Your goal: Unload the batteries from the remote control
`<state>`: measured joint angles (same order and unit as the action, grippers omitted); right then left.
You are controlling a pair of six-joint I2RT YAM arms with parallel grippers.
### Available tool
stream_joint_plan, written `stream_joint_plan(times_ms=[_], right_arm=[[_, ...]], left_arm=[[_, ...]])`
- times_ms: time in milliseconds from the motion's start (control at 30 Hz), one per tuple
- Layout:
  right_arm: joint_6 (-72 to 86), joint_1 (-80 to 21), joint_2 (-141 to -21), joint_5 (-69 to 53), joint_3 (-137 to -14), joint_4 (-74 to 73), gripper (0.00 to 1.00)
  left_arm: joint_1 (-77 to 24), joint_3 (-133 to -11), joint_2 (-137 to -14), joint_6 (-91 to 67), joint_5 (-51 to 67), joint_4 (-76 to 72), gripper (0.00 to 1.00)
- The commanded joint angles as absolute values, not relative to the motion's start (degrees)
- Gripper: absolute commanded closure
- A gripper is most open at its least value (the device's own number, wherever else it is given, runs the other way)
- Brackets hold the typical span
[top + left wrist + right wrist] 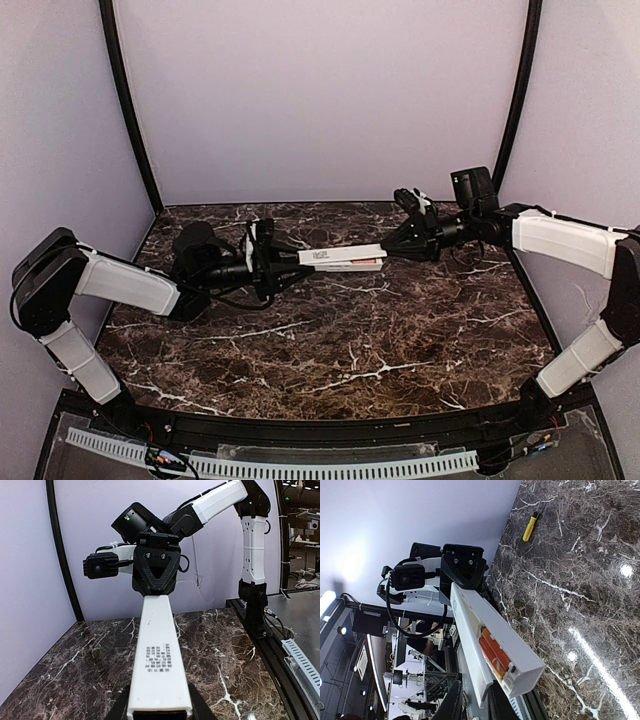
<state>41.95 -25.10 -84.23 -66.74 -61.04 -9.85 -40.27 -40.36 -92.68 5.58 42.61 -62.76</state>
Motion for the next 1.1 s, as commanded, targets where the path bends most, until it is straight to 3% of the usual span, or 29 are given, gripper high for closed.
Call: stream_joint_plan(times_ms=[0,267,633,1067], right_arm=[[43.05,-25.02,-84.28,-67.67,-60.51,-6.52,0.83],[44.1,-26.32,-85.05,-67.28,-60.44,-5.0,0.86],[44.54,-27.13,-85.08,-66.73,-60.31,-4.74,1.0],[44.42,-26.99,-82.82,-66.95,-60.17,-6.74,1.0]], left_arm=[[-40.66,-42.01,-92.42,6.49,42.94,-61.99,1.0],[-40.76,-42.1,-92.75,6.33,42.52,-62.35,1.0],[-40.77,-42.04,-92.84,6.08,42.4,-62.84,1.0],[-40.78,-40.74,-91.13,6.98,41.8,-62.05,0.99]])
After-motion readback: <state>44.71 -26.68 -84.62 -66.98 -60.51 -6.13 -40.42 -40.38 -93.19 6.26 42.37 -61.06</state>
